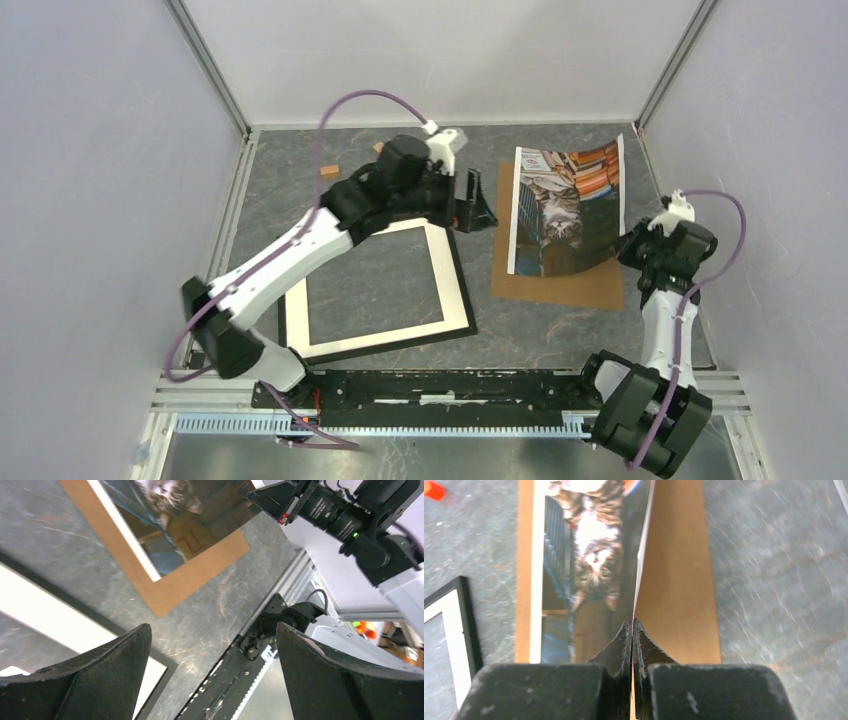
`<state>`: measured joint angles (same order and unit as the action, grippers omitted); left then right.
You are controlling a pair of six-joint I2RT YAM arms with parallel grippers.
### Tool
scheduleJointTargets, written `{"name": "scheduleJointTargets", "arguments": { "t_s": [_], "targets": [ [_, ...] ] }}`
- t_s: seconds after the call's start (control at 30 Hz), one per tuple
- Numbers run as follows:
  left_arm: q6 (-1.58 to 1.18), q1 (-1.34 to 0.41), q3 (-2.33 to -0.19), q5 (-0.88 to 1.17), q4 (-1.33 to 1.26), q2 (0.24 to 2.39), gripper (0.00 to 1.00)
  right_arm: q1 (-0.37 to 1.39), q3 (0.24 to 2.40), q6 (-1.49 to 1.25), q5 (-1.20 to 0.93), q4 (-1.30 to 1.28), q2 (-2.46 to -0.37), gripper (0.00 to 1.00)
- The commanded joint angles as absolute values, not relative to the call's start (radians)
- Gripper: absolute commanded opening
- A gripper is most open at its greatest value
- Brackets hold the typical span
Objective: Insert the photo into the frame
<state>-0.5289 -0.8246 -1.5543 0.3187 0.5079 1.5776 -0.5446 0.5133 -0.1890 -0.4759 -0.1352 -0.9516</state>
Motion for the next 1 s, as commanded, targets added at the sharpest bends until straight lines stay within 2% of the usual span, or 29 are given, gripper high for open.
{"name": "scheduleJointTargets", "arguments": {
  "t_s": [0.0, 0.27, 0.47, 0.77, 0.97],
  "targets": [
    [-0.388, -0.808, -1.491, 0.138, 0.646, 1.399, 1.00, -0.404, 0.741, -0.122, -0.408, -0.227, -0.977, 0.00],
    [-0.394, -0.809, -1.477, -0.097, 0.701, 1.113, 1.00, -0.009, 1.338, 0.115, -0.149, -0.527, -1.166, 0.00],
    [-0.400, -0.808, -1.541, -0.239, 0.666, 0.880, 1.00, 0.457, 1.616, 0.306, 0.112, -0.666, -1.335, 0.00],
    [-0.394, -0.808, -1.619, -0.358, 0.709, 0.755, 1.00, 1.183, 1.625, 0.465, 0.502, -0.698, -1.609, 0.00],
    [-0.425, -0.808, -1.583, -0.345, 0.712, 0.751, 1.00, 1.443, 1.327, 0.491, 0.602, -0.559, -1.708, 0.00]
  ]
}}
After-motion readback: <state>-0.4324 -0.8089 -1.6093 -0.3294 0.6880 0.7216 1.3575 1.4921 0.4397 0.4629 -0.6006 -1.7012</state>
